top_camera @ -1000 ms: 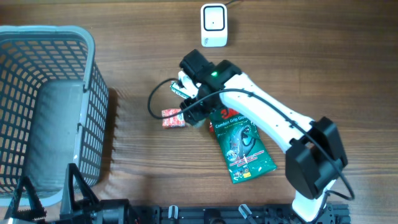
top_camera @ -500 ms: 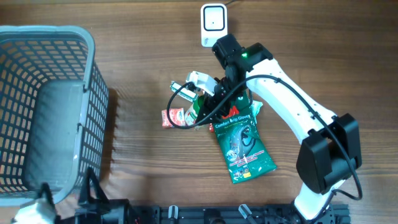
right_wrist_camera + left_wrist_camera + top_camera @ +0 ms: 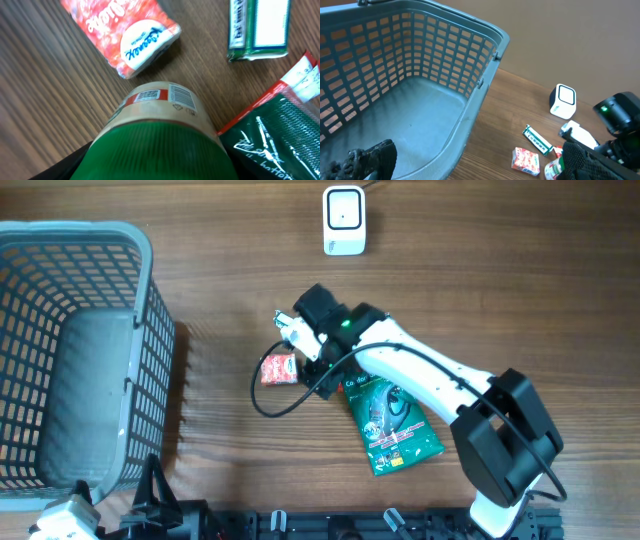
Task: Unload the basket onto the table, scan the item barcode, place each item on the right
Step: 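Grasp the green-lidded jar with the right gripper and lift it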
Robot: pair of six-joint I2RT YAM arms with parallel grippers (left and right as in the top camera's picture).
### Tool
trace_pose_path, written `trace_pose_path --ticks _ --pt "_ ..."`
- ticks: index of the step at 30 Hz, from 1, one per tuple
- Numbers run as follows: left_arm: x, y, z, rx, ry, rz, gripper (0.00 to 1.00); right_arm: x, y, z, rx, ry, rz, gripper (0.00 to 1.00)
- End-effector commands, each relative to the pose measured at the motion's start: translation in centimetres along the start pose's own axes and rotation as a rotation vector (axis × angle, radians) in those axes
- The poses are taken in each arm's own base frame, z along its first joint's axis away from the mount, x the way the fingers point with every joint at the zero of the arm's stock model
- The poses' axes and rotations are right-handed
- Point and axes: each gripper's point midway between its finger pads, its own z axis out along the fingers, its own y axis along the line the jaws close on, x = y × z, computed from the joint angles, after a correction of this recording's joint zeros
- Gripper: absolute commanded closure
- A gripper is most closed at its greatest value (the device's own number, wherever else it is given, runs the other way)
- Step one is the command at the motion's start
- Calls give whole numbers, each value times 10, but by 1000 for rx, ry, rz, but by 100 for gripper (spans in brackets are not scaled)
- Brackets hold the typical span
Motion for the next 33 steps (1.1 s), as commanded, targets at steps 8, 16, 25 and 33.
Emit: trace_pose_path --ticks 8,16,25,33 --pt "1 -2 -2 17 0 -1 0 -31 -10 -68 77 -26 577 0" --pt "1 -2 -2 17 0 -1 0 -34 14 -82 -157 72 1322 0" --pt "1 -2 -2 17 0 -1 0 -2 24 -68 -19 279 2232 0" --pt "1 -2 -2 17 -1 -1 0 -8 12 -12 -26 242 2271 0"
